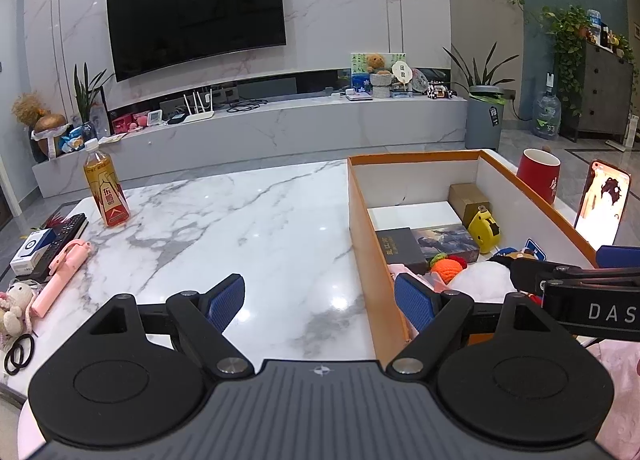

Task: Organize objects

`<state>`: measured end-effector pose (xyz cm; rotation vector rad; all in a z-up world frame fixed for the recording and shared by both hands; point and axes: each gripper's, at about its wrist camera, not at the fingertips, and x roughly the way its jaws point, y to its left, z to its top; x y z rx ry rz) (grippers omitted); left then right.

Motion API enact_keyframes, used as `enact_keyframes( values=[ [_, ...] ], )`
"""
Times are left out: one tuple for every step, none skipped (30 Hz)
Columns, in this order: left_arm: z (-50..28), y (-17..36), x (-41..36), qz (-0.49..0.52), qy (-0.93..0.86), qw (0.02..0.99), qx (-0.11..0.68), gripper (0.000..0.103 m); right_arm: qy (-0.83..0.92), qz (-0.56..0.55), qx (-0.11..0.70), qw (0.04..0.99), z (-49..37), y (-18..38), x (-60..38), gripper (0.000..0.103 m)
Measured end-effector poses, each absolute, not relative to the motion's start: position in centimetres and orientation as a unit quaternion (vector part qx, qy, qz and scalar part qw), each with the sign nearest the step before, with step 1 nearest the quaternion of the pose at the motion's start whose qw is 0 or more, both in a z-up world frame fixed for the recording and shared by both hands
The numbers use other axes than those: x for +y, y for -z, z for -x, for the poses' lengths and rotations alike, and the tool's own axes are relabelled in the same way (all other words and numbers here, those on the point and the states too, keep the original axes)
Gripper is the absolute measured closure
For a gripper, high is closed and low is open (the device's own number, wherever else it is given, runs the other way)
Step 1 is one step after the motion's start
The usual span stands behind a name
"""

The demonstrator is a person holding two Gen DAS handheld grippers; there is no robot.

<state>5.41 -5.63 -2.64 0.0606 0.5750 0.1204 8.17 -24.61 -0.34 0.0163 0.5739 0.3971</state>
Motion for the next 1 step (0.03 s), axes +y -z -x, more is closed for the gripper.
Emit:
enact_keyframes(
  values=[
    [-5.41, 2.64, -5.63, -0.03, -0.059, 0.957, 0.284, 0.006, -0.194, -0.008, 0.281, 0.94, -8.18, 0.33, -24.61, 0.005]
  ],
)
